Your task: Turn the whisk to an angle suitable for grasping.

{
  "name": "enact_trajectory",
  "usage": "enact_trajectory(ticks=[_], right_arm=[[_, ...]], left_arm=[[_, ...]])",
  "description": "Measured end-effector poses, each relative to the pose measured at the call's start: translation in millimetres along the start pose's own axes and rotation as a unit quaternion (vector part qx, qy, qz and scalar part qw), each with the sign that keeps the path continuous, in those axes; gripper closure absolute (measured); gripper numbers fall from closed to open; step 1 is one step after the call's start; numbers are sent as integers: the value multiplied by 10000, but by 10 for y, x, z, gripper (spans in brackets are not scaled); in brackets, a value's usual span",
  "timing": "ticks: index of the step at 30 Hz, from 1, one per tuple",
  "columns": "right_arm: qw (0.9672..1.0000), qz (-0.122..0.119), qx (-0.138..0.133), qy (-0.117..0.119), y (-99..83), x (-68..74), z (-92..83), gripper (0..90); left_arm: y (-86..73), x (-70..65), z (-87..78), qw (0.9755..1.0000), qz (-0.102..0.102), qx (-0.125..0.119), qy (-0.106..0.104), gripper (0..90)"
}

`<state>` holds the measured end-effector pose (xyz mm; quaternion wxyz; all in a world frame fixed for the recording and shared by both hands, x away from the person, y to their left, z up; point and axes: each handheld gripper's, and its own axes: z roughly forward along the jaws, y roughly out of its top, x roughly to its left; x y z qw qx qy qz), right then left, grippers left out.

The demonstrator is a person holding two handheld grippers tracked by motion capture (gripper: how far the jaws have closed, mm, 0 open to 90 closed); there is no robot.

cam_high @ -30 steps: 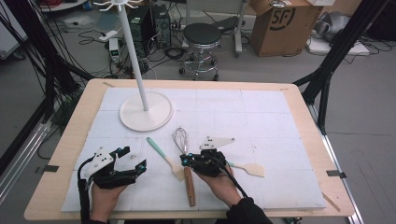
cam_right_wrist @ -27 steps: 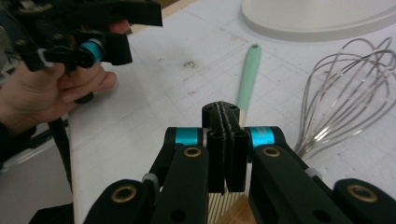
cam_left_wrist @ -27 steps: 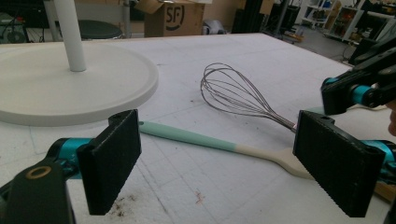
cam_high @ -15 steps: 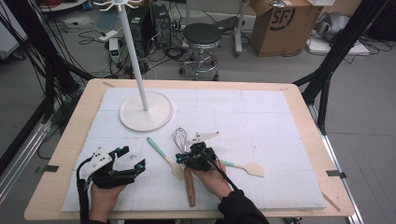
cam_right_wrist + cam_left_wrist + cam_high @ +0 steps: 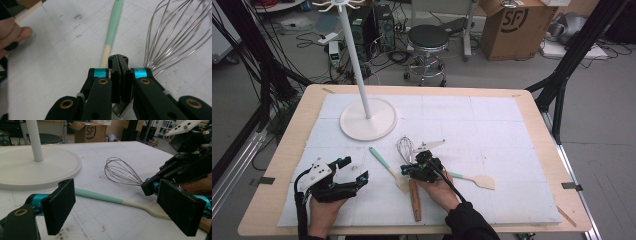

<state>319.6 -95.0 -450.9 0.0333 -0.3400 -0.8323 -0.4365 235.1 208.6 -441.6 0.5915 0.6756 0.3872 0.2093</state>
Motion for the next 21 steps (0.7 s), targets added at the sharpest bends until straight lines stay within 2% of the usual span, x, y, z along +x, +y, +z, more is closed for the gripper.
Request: enact_trajectory(ticks=[9,21], right_arm=[[9997,237,-13,6,8,-109,-30,899],[9987,442,-6,-259,4,-229,-189,899]], left_arm=[[-3,-2,4,10000,-9,6,6,159],[-2,3,2,10000,-6,21,1,159]])
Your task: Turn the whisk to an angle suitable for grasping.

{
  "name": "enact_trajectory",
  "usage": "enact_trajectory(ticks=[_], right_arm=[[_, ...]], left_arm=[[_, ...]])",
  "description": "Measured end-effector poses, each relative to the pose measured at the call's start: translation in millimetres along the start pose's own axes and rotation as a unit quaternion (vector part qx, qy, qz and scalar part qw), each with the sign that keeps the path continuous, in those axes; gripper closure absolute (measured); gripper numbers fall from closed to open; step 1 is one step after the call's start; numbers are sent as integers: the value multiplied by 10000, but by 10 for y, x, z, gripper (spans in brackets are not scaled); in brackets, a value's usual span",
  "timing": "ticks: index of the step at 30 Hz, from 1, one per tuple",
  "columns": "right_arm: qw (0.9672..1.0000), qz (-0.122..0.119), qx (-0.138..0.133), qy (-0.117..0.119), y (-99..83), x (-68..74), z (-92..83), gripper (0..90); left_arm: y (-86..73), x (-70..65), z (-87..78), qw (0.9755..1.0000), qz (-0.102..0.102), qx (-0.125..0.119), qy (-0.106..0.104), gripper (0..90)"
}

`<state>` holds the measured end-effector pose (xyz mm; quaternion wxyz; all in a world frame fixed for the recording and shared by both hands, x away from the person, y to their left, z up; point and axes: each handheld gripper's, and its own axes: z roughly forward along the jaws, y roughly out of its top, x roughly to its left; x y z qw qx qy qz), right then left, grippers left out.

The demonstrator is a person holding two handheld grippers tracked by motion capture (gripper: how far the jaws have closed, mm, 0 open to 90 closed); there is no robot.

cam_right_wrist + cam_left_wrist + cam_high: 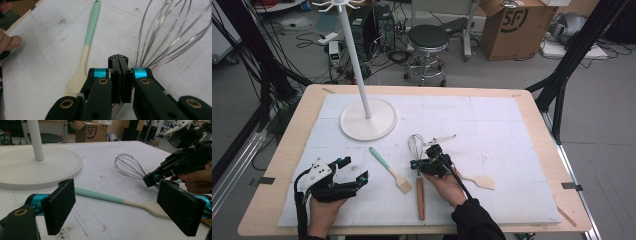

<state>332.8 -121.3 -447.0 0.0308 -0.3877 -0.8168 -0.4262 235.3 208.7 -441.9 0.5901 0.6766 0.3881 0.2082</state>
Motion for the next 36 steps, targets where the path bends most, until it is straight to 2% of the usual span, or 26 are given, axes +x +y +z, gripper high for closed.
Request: enact_trajectory(ticks=[4,6,11,14,20,24,26,27,28,30,32,36], right_arm=[[9998,21,23,-207,-26,-65,-69,899],[9998,122,-66,-157,-46,-109,-115,899],[9991,230,-181,-293,-75,-212,-235,899],[9986,340,-272,-283,-91,-256,-303,899],[9980,350,-382,-358,-133,-302,-413,899],[9967,448,-460,-501,-178,-349,-514,899],[9957,465,-389,-704,-206,-370,-552,898],[9949,532,-504,-693,-230,-377,-577,899],[9934,626,-739,-616,-253,-370,-612,899],[9922,518,-980,-563,-246,-286,-654,899],[9931,368,-981,-530,-215,-200,-633,899],[9954,345,-780,-426,-173,-132,-509,899]], left_arm=[[0,-6,1,10000,-2,-9,17,159],[0,-6,5,10000,13,9,22,159],[-1,-14,11,10000,23,25,10,159],[-1,-15,14,10000,35,29,6,159],[-1,-17,14,10000,35,30,11,159],[-2,-23,20,10000,39,42,0,159],[-1,-26,20,10000,46,41,0,159],[0,-28,21,10000,53,43,1,159],[0,-29,24,10000,62,44,-3,159],[-1,-34,37,10000,55,62,-12,159],[-2,-38,42,10000,54,68,-25,159],[1,-54,43,9999,92,79,-53,160]])
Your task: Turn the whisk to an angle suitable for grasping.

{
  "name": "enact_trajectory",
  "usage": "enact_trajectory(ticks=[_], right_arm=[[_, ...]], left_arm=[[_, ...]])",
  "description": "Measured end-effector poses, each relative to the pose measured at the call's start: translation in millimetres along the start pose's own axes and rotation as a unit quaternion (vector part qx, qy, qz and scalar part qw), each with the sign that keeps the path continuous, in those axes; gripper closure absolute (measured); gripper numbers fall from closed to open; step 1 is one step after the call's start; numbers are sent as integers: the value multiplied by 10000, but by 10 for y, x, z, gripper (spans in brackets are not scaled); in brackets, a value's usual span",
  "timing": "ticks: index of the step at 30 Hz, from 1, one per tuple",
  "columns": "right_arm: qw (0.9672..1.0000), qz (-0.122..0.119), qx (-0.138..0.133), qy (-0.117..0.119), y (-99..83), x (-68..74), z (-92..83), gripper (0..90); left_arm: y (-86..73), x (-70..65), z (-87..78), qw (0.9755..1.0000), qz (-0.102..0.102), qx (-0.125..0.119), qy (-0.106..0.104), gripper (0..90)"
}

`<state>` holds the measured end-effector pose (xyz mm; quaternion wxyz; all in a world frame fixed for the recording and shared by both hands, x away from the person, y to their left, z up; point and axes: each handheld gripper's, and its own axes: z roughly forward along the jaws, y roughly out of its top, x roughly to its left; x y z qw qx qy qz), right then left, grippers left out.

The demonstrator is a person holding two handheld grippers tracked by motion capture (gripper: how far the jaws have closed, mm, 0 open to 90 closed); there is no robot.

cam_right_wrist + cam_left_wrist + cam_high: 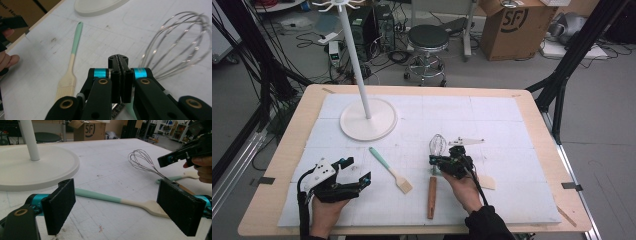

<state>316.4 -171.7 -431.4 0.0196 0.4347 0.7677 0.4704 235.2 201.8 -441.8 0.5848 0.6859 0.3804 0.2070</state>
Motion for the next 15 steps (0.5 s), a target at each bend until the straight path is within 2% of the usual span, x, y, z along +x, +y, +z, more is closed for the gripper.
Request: enact_trajectory(ticks=[7,11,15], right_arm=[[9996,13,295,47,-32,44,174,899],[9983,-87,466,-325,-44,28,183,899],[9979,-86,422,-485,-24,-5,103,899]], left_arm=[[-3,20,-7,10000,-30,-27,41,160],[-3,21,-10,10000,-32,-33,35,160],[-4,19,-8,10000,-36,-34,40,160]])
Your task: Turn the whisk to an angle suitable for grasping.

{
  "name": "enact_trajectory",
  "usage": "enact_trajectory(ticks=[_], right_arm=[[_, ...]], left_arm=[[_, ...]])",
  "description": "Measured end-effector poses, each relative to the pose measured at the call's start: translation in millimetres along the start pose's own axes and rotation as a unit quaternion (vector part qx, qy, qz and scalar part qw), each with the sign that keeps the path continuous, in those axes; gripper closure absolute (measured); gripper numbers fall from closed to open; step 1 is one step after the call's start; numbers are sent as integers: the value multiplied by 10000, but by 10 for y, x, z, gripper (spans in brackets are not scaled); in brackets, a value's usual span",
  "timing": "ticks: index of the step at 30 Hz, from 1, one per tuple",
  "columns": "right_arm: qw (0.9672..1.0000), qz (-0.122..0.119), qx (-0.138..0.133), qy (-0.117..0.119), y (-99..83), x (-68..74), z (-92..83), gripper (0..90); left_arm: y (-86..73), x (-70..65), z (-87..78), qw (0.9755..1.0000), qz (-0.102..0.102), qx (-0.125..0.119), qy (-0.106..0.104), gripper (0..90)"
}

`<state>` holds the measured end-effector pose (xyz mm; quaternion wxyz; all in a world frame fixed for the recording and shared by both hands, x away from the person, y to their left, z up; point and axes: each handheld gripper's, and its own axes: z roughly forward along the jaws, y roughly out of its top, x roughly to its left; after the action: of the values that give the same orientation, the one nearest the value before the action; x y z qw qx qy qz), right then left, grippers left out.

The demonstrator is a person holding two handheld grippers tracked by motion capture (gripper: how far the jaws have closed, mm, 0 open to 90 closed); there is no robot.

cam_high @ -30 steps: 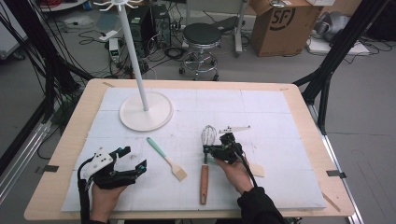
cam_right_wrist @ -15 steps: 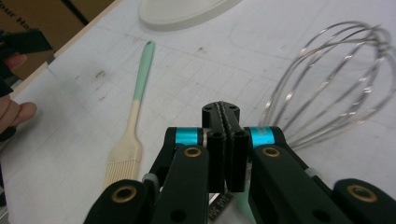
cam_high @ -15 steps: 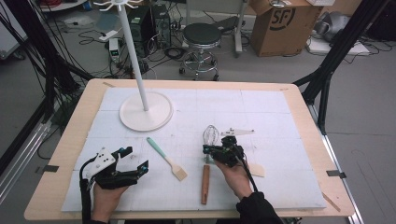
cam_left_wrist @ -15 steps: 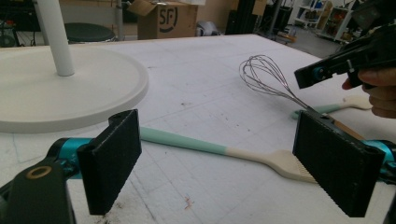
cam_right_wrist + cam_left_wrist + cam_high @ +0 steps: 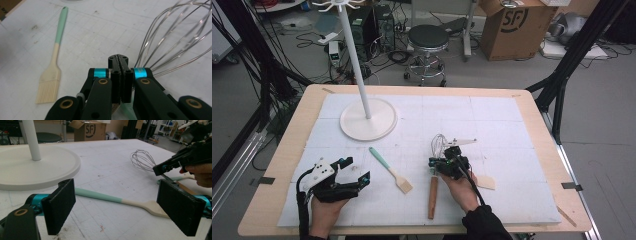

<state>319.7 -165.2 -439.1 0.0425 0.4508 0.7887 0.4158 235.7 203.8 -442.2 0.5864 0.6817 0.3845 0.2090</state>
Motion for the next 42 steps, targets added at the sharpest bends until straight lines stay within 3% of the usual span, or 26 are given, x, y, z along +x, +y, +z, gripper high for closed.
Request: enact_trajectory(ticks=[3,9,14,16,21,23,29,35,39,42], right_arm=[[9999,0,-17,-121,-12,-44,-58,899],[9994,279,-218,-20,-90,-201,-206,899],[9985,412,-246,-258,-154,-333,-321,899],[9980,526,-284,-191,-199,-390,-356,898],[9977,489,-461,-64,-251,-424,-439,898],[9975,468,-533,44,-257,-410,-471,899],[9975,100,-641,273,-363,-240,-633,898],[9941,-69,-918,573,-768,-71,-895,899],[9931,-251,-925,673,-975,31,-1012,899],[9927,-135,-855,844,-1071,61,-1041,899]], left_arm=[[1,-2,-1,10000,10,7,-7,160],[1,-11,7,10000,25,22,-15,160],[1,-18,7,10000,26,46,-16,160],[2,-18,8,10000,38,40,-26,160],[1,-23,16,10000,54,48,-21,160],[2,-26,15,10000,58,51,-24,160],[3,-22,0,10000,32,10,-13,160],[6,-30,-5,10000,31,-26,-25,161],[12,-56,1,9999,105,-27,-52,161],[10,-69,14,9999,110,0,-60,161]])
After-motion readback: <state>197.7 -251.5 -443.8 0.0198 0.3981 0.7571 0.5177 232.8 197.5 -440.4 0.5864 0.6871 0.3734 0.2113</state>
